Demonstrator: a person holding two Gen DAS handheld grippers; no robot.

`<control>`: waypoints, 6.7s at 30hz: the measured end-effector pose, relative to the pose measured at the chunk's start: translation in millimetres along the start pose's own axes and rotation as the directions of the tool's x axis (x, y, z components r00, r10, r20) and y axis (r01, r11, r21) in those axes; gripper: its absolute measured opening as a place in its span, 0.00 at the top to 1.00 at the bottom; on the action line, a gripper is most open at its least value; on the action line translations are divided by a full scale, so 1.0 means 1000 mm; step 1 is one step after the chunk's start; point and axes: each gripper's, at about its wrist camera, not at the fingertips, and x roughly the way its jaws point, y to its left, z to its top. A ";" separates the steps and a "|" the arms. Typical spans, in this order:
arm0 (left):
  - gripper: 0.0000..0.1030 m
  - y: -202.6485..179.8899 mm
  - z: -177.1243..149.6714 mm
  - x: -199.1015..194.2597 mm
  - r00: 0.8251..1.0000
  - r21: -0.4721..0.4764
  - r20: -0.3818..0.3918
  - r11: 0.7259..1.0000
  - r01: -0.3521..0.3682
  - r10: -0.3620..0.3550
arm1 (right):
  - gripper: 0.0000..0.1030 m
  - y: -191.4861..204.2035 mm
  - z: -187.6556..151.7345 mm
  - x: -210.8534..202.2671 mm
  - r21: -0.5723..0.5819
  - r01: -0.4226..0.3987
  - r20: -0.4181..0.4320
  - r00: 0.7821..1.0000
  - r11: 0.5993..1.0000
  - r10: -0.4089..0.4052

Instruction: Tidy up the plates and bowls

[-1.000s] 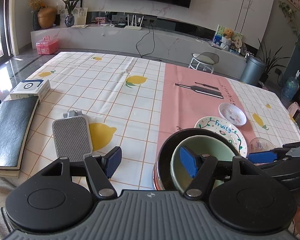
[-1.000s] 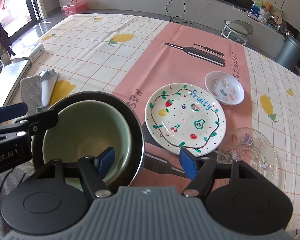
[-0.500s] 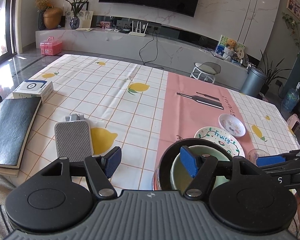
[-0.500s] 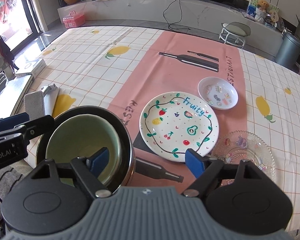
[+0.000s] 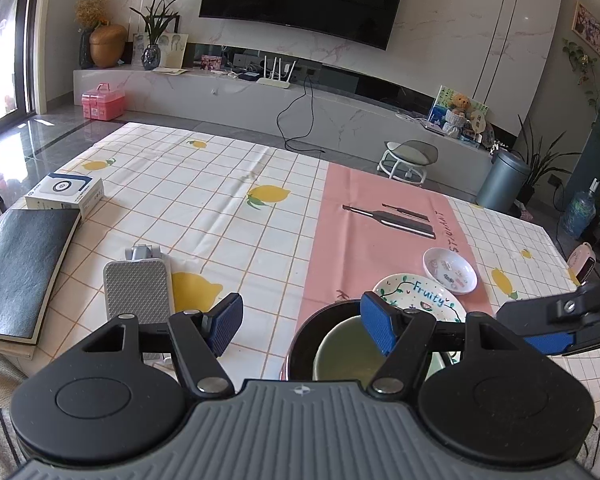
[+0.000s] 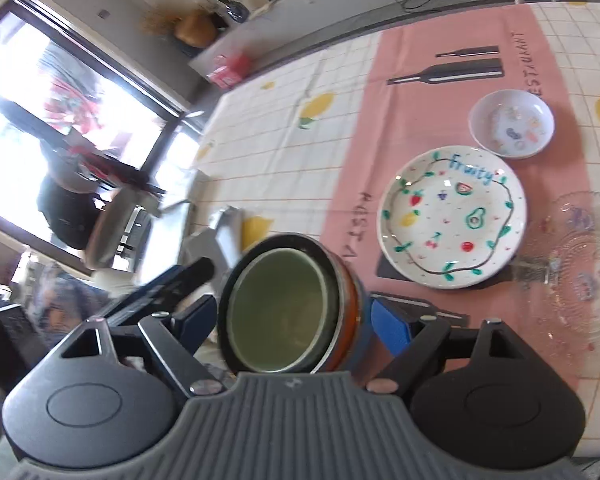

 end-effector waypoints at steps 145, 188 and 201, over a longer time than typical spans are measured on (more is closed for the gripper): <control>0.85 -0.161 -0.042 0.136 0.781 -0.005 -0.563 0.946 0.324 -0.270 | 0.85 -0.192 -0.022 -0.071 0.233 0.378 0.103 0.906 0.896 -0.410; 0.81 -0.128 -0.079 0.089 0.756 0.075 -0.630 0.955 0.287 -0.177 | 0.86 -0.145 -0.047 -0.026 -0.052 0.409 -0.017 0.912 0.911 -0.410; 0.81 -0.131 -0.080 0.083 0.779 0.106 -0.614 0.964 0.242 -0.128 | 0.86 -0.139 -0.045 -0.019 -0.088 0.397 -0.016 0.917 0.914 -0.400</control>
